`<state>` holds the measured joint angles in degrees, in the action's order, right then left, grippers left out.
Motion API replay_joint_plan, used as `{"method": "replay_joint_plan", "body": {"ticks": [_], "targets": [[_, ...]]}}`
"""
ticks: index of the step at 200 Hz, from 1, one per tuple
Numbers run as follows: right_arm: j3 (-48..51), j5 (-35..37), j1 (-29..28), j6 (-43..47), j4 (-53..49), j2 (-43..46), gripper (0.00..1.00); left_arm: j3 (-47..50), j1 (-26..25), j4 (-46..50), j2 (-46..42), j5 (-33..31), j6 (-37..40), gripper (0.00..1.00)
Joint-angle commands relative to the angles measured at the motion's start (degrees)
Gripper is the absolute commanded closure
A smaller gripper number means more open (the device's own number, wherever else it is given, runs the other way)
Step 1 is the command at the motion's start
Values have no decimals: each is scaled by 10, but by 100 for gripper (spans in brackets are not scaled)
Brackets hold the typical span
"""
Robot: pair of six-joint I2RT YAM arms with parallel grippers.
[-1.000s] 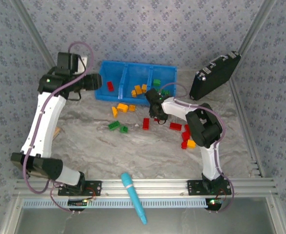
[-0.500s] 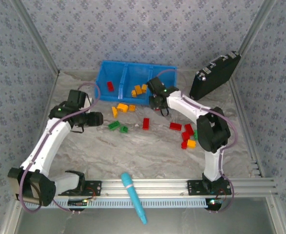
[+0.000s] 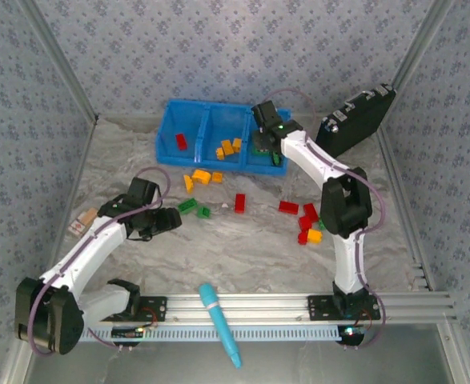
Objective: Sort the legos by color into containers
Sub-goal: Place the lego in the container.
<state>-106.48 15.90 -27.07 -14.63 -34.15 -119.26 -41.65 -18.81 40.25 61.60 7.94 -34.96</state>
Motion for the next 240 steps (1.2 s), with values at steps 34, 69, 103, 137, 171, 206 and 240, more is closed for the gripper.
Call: {"method": "replay_joint_plan", "body": {"ticks": [34,69,103,137,171,206,240], "targets": [[-114,-15,-19,45,67,-36,80,42,-5,-25,-32,3,-49,32],[-185,-40,-54,87,107,-90,80,53,-5,-22,-53,4,-48,32],[-203,-95,-87,144,194,-132,79,62,-5,-22,-72,5,-52,31],[-241,-163,-95,152,231,-183,79,76,-5,-37,-79,9,-63,31],[-217,-204,-107,189,309,-194,78,81,-5,-55,-57,19,-65,31],[-222,-247,-109,184,338,-209,77,83,-5,-68,-39,26,-64,31],[-247,-267,-111,172,342,-238,75,81,-5,-77,-23,30,-63,31]]}}
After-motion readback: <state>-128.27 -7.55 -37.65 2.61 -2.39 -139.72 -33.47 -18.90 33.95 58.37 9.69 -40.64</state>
